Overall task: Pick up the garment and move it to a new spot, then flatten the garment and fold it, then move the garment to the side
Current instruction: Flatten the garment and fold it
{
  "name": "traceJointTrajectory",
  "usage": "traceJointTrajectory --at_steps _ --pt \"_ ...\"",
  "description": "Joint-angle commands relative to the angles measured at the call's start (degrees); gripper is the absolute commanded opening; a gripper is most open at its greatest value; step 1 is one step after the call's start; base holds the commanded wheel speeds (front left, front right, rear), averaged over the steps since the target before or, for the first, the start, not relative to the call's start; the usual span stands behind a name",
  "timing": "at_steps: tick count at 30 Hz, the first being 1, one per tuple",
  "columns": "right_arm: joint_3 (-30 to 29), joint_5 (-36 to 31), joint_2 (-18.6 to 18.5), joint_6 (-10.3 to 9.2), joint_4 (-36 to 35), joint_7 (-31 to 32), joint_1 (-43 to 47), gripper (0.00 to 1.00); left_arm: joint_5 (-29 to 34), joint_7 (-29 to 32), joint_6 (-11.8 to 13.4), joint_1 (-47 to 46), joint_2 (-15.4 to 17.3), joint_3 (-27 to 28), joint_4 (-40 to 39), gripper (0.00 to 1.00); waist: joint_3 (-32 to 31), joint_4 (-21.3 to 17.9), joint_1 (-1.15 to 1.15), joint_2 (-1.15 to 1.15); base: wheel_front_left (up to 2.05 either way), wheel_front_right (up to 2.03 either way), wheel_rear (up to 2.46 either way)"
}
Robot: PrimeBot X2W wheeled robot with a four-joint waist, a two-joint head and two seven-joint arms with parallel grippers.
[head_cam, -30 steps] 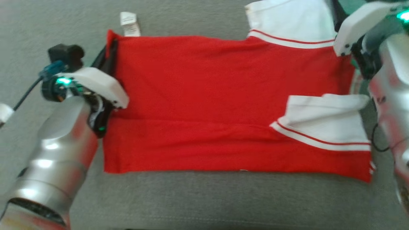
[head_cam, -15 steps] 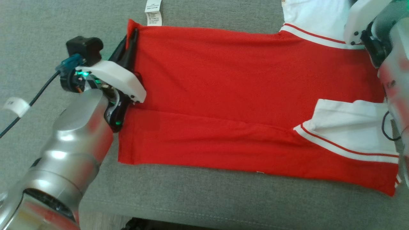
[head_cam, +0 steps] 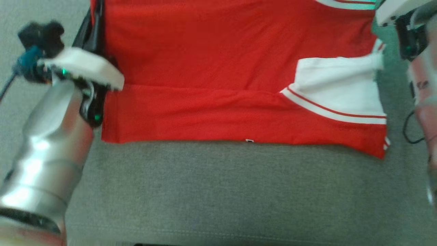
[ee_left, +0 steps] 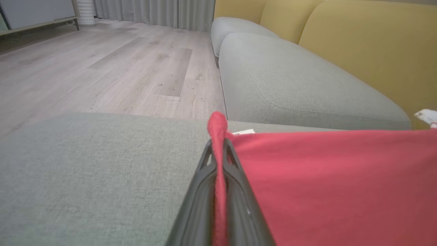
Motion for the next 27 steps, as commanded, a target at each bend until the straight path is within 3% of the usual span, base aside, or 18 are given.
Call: traceJointTrajectory --at_steps 1,6,11,15,16,19,20,21,22,23,24,25,27 --pt "0.36 1.51 1.26 -0.11 -4.62 -0.72 2.23 0.00 1.84 -0.52 0.63 2.02 3.25 3.54 -1.62 0.00 -1.48 -1.37 0.00 0.00 0.00 0.00 0.00" --pt "3.95 9.66 1.30 -0.11 -19.33 -0.76 16.37 0.00 8.77 -0.52 1.18 11.56 3.22 11.72 -5.10 0.00 -5.16 -4.33 0.00 0.00 0.00 0.00 0.00" --pt "6.55 16.50 0.45 -0.11 -29.22 -0.77 30.07 0.00 13.91 -0.53 1.58 19.00 2.59 17.75 -7.00 0.00 -7.67 -6.51 0.00 0.00 0.00 0.00 0.00" --pt "8.03 20.24 0.54 -0.11 -33.14 -0.77 38.51 0.00 17.32 -0.53 2.24 23.70 1.78 22.09 -7.44 0.00 -9.24 -7.83 0.00 0.00 0.00 0.00 0.00" --pt "8.52 20.96 0.63 -0.11 -33.54 -0.77 40.03 0.00 18.17 -0.53 2.25 24.65 1.55 22.81 -7.24 0.07 -9.60 -8.09 0.00 0.00 0.00 0.00 0.00" --pt "9.04 22.61 0.85 -0.11 -33.88 -0.77 43.18 0.00 20.35 -0.53 2.23 26.86 0.58 24.73 -6.86 0.02 -11.00 -8.56 0.00 0.00 0.00 0.00 0.00" --pt "8.88 22.97 0.94 -0.11 -33.89 -0.77 43.86 0.00 21.09 -0.53 2.30 27.54 0.26 25.32 -6.96 0.05 -11.46 -8.65 0.00 0.00 0.00 0.00 0.00" --pt "8.81 23.18 1.04 -0.11 -33.72 -0.77 44.52 0.00 21.89 -0.53 2.39 28.28 -0.08 25.86 -7.14 0.31 -11.99 -8.74 0.00 0.00 0.00 0.00 0.00" --pt "8.97 23.41 1.14 -0.11 -32.98 -0.77 45.19 0.00 22.61 -0.53 2.58 29.12 -0.46 26.45 -7.23 0.47 -12.59 -8.80 0.00 0.00 0.00 0.00 0.00" --pt "9.13 23.62 1.24 -0.11 -31.99 -0.73 45.71 0.21 23.34 -0.53 2.74 30.02 -0.86 26.97 -7.32 1.00 -13.22 -8.84 0.00 0.00 0.00 0.00 0.00" --pt "9.13 23.62 1.24 -0.11 -31.99 -0.73 45.71 0.21 23.34 -0.53 2.74 30.02 -0.86 26.97 -7.32 1.00 -13.22 -8.84 0.00 0.00 0.00 0.00 0.00" --pt "9.02 23.71 1.35 -0.11 -31.00 -0.73 46.04 0.97 24.05 -0.53 2.92 30.95 -1.27 27.45 -7.35 1.00 -13.88 -8.84 0.00 0.00 0.00 0.00 0.00" --pt "8.38 23.41 1.73 -0.11 -29.58 -0.75 46.37 1.00 25.52 -0.53 4.11 32.86 -1.95 28.92 -8.05 1.00 -15.25 -8.83 0.00 0.00 0.00 0.00 0.00"
